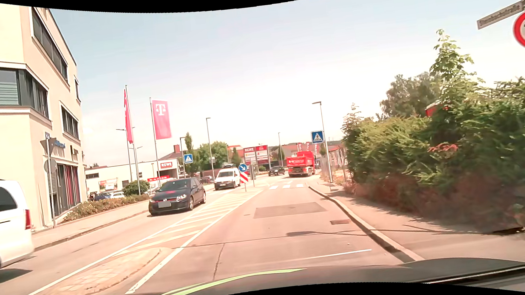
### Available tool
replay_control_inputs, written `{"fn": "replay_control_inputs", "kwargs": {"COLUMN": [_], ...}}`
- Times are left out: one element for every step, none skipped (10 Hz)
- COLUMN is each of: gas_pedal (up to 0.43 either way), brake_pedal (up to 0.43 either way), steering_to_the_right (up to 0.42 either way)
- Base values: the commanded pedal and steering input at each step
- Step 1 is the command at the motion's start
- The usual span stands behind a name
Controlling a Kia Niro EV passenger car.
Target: Follow the waypoints while adhering to traffic rules and regulations
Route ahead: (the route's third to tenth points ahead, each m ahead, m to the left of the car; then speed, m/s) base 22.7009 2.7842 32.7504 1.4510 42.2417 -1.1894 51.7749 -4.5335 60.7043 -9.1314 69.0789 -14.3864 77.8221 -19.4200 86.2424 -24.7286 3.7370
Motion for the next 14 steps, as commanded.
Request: {"fn": "replay_control_inputs", "kwargs": {"gas_pedal": [0.020,0.028,0.028,0.039,0.039,0.039,0.039,0.039,0.039,0.039,0.039,0.039,0.039,0.039], "brake_pedal": [0.000,0.000,0.000,0.000,0.000,0.000,0.000,0.000,0.000,0.000,0.000,0.000,0.000,0.000], "steering_to_the_right": [-0.005,0.009,0.029,0.043,0.045,0.040,0.039,0.038,0.038,0.036,0.035,0.033,0.031,0.031]}}
